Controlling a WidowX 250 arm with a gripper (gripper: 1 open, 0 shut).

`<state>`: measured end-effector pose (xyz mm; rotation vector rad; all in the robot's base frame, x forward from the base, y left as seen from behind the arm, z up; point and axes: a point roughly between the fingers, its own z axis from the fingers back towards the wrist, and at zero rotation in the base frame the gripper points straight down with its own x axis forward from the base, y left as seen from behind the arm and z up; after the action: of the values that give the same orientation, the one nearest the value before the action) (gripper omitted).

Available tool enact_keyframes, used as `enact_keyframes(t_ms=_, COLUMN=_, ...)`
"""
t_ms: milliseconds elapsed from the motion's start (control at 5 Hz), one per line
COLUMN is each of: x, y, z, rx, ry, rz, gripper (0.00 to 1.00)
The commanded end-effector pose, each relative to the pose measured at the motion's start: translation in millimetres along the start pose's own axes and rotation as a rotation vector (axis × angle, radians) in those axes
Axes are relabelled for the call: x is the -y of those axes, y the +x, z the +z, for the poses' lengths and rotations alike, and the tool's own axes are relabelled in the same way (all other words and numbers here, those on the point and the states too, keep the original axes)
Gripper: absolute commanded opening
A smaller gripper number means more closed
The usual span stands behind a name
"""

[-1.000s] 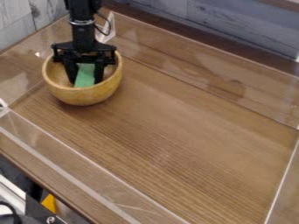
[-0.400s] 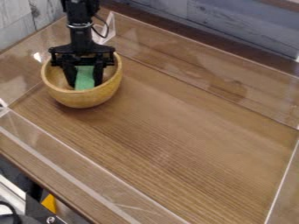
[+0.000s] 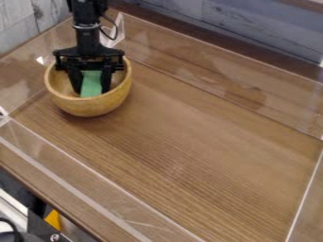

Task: Remove the green block from inside the brown bowl and put it on the table

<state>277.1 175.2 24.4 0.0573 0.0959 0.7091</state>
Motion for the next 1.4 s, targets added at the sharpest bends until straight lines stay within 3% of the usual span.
enact_keyframes(t_ms=0, x=-1, y=-2.2, z=4.9, rx=0.015, ry=0.0, rz=-0.023, gripper=0.0)
enact_keyframes(t_ms=200, x=3, y=-7.8, z=12.0, rx=0.019, ry=-0.001, rz=-0.057, gripper=0.0)
enact_keyframes(t_ms=600, x=-5, y=-6.8, z=29.4, rx=0.018, ry=-0.007, rz=-0.019, gripper=0.0)
enact_keyframes(t_ms=1000, x=18, y=-11.3, z=23.0, rx=0.024, ry=-0.006, rz=-0.076, gripper=0.0)
enact_keyframes(t_ms=1200, x=4, y=-16.7, z=22.6, rx=0.021, ry=-0.011, rz=-0.014, gripper=0.0)
